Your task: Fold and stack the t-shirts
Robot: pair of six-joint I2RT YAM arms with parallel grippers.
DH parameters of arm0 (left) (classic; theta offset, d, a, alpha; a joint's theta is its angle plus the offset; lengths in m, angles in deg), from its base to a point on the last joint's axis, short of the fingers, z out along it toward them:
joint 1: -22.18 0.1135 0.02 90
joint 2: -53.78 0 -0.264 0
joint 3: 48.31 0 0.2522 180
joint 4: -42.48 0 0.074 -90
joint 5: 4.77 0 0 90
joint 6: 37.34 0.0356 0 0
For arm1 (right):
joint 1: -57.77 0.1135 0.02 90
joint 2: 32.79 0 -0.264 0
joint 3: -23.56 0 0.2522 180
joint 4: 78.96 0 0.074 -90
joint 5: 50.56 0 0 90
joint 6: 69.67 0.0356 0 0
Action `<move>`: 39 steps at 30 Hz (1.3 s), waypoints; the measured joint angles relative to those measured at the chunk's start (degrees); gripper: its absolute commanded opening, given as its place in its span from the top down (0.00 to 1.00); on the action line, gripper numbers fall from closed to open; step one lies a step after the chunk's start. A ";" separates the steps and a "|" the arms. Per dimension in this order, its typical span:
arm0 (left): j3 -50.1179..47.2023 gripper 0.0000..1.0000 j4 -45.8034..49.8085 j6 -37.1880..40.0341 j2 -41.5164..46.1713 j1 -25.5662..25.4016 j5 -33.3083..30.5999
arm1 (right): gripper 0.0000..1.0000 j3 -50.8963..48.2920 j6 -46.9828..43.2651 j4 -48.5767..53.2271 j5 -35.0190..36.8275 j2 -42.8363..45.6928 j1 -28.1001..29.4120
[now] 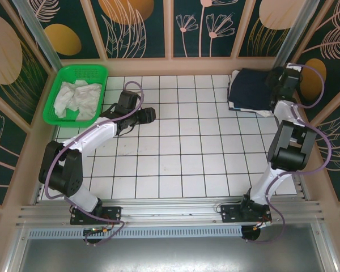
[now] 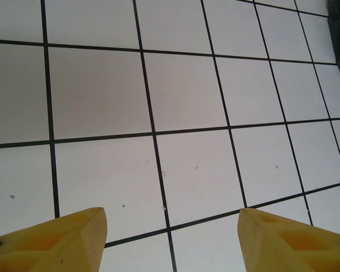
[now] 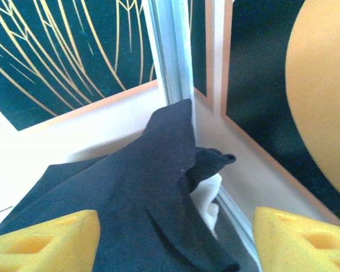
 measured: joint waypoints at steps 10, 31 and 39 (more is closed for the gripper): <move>0.20 0.37 0.02 0.17 -0.22 0.02 0.39 | 0.47 13.46 4.94 1.53 3.15 -8.31 5.49; 1.51 0.37 1.53 1.66 -0.79 0.02 0.42 | 0.34 49.70 16.94 33.05 6.12 -35.93 0.92; 1.88 0.35 1.49 1.64 -0.79 0.02 0.57 | 0.19 44.28 14.23 32.74 8.39 -32.28 3.08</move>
